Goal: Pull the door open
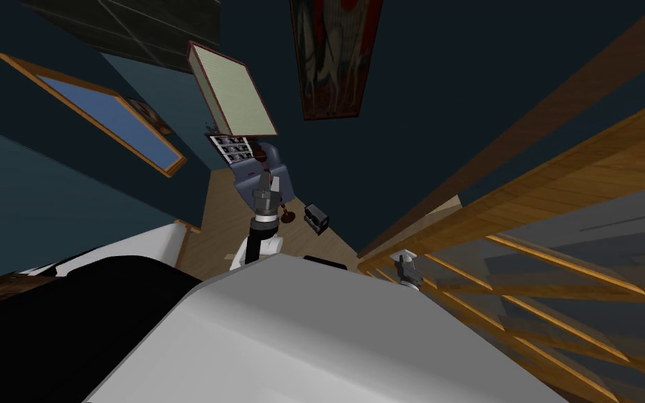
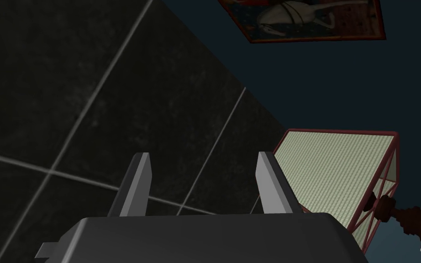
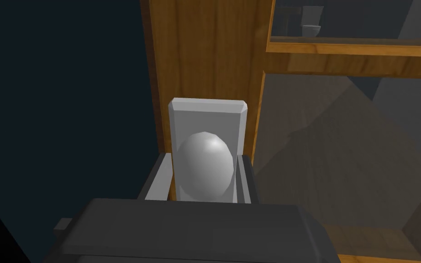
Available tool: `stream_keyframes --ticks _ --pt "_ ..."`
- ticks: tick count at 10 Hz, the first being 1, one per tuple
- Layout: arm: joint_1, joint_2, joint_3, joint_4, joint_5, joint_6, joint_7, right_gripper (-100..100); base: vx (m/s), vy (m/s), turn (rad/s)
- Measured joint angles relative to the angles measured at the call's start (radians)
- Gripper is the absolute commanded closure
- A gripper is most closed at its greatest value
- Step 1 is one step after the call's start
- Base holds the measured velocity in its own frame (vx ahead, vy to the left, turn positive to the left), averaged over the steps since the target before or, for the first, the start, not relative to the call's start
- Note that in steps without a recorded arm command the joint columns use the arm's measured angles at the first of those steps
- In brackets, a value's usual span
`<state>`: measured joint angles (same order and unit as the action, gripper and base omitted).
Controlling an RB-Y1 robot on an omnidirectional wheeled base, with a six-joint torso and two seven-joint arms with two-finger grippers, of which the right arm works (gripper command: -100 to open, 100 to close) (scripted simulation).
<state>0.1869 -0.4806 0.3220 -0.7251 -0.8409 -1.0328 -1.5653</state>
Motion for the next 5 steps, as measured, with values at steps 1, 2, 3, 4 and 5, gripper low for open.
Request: stream_keyframes --ticks 1,2,3,4,5 --pt "0.001 0.001 0.003 0.001 0.001 0.001 -0.002 100 -0.174 -0.031 0.056" --pt "0.006 -0.005 0.015 -0.006 0.008 -0.004 -0.007 100 -0.265 -0.022 0.086" --pt "0.007 -0.011 0.029 -0.007 0.018 -0.017 -0.017 100 -0.217 0.005 0.049" --pt "0.017 -0.018 0.043 -0.018 0.025 -0.024 -0.023 100 -0.239 0.008 0.044" --pt "0.024 -0.025 0.059 -0.027 0.034 -0.03 -0.029 100 -0.242 0.005 0.05"
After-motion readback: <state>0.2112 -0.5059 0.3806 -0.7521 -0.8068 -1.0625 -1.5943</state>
